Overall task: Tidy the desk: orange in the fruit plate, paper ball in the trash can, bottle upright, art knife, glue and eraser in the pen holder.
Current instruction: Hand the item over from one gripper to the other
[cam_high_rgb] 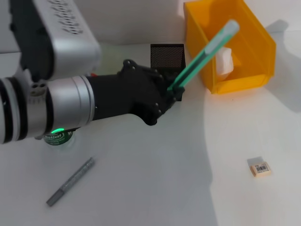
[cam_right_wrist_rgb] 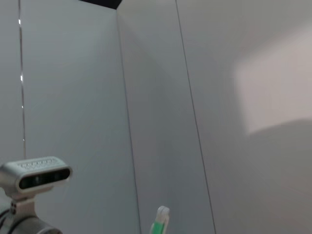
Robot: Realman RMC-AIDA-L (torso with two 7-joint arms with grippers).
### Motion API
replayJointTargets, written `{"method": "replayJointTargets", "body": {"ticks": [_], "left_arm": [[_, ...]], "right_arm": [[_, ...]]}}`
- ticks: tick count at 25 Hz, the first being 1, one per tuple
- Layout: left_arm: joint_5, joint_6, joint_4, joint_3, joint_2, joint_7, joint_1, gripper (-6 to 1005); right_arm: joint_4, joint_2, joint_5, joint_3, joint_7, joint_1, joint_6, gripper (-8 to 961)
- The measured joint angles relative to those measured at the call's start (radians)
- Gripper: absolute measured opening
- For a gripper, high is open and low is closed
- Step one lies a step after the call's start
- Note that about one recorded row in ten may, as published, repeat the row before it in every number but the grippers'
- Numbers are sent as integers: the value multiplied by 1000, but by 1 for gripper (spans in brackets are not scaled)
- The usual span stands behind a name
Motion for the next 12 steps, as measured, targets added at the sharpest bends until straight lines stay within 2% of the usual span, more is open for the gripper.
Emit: {"method": "replayJointTargets", "body": {"ticks": [4,5,6,8,9,10,11,12], "left_arm": [[-103,-86,-48,5,-1,110,36,190],[-214,-261,-143,58,-2,248,67,190],[-214,-261,-143,58,-2,248,67,190],[-240,-371,-202,113,-2,294,61,191],[-243,-424,-228,138,-2,305,52,191],[-241,-469,-255,163,-2,309,40,191],[-237,-524,-277,184,-2,309,26,191],[-235,-561,-291,201,-2,310,19,192]], "right_arm": [[17,5,4,4,1,4,-16,805],[38,15,5,4,1,9,-20,805],[38,15,5,4,1,9,-20,805],[47,39,6,4,-20,13,-22,805],[47,58,6,4,-39,13,-23,805],[44,97,7,8,-83,12,-23,805],[44,97,7,8,-83,12,-23,805],[45,118,8,13,-104,11,-22,804]]}}
